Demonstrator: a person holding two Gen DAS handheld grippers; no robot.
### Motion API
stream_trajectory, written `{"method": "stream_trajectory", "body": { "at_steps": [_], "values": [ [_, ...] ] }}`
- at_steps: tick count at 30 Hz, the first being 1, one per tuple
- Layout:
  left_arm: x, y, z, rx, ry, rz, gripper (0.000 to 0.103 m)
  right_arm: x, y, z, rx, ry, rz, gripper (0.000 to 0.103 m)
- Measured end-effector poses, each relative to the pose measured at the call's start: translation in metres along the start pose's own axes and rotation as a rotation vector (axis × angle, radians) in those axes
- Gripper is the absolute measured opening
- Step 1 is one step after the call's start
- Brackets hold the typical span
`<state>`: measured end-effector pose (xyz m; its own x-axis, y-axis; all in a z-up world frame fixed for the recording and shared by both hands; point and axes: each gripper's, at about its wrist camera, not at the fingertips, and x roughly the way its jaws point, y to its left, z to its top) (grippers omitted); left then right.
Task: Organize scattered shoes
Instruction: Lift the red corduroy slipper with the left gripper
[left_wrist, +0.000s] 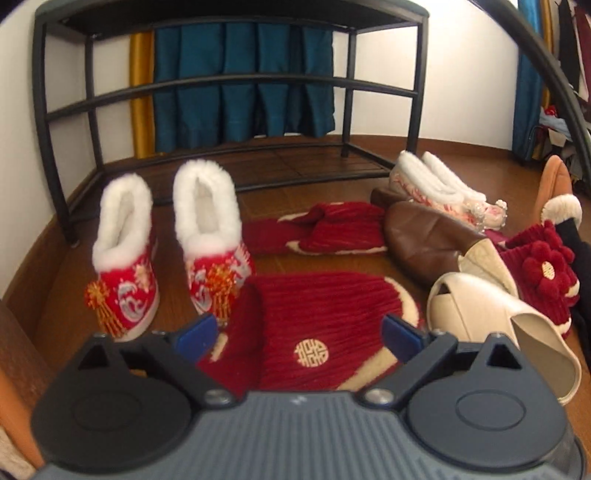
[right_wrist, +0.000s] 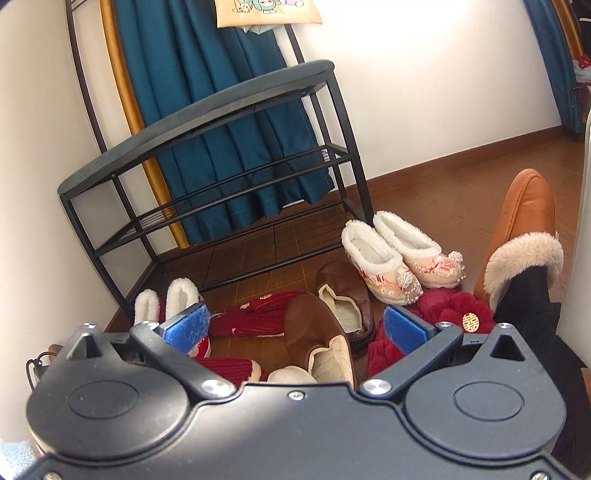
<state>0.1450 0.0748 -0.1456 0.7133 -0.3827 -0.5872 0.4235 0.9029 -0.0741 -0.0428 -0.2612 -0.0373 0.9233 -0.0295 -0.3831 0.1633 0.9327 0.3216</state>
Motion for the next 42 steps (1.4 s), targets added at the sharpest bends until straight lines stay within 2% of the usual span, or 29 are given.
{"method": "stream_trajectory", "body": {
  "at_steps": [1, 4, 8, 14, 18, 24, 27, 29, 31, 34, 35, 38, 39, 42],
  "values": [
    [0.004, 0.002, -0.001, -0.018, 0.006, -0.003, 0.086, 0.005, 0.001, -0.003, -0.003, 0.01, -0.003, 0.103],
    [0.026, 0.011, -0.003, -0.112, 0.04, -0.008, 0.085, 0.018, 0.004, -0.012, -0.011, 0.041, -0.012, 0.103],
    [0.041, 0.013, -0.002, -0.178, 0.014, -0.011, 0.085, 0.03, 0.004, -0.017, -0.012, 0.062, -0.03, 0.103],
    [0.062, 0.01, 0.005, -0.202, 0.027, 0.003, 0.085, 0.041, 0.01, -0.024, -0.023, 0.085, -0.037, 0.103],
    [0.077, 0.009, 0.007, -0.224, 0.07, 0.013, 0.085, 0.044, 0.01, -0.027, -0.023, 0.093, -0.041, 0.103],
    [0.086, 0.008, 0.007, -0.237, 0.078, 0.014, 0.084, 0.048, 0.011, -0.032, -0.024, 0.106, -0.048, 0.103],
    [0.086, 0.003, 0.009, -0.212, 0.083, -0.021, 0.064, 0.052, 0.01, -0.032, -0.025, 0.112, -0.051, 0.103],
    [0.085, -0.002, 0.011, -0.19, 0.086, -0.034, 0.06, 0.057, 0.007, -0.027, -0.024, 0.115, -0.052, 0.103],
    [0.085, -0.003, 0.011, -0.182, 0.089, -0.055, 0.044, 0.057, 0.007, -0.028, -0.022, 0.117, -0.051, 0.103],
    [0.085, 0.002, 0.011, -0.193, 0.09, -0.104, 0.031, 0.056, 0.008, -0.028, -0.024, 0.117, -0.047, 0.103],
    [0.086, 0.005, 0.01, -0.197, 0.089, -0.126, 0.032, 0.056, 0.008, -0.028, -0.026, 0.116, -0.045, 0.103],
    [0.095, 0.021, 0.01, -0.248, 0.116, -0.205, 0.045, 0.056, 0.007, -0.028, -0.025, 0.114, -0.049, 0.103],
    [0.097, 0.023, 0.011, -0.251, 0.118, -0.216, 0.046, 0.057, 0.006, -0.028, -0.023, 0.115, -0.051, 0.103],
    [0.1, 0.016, 0.019, -0.172, 0.131, -0.194, 0.048, 0.059, 0.003, -0.029, -0.017, 0.117, -0.059, 0.103]
  ]
}}
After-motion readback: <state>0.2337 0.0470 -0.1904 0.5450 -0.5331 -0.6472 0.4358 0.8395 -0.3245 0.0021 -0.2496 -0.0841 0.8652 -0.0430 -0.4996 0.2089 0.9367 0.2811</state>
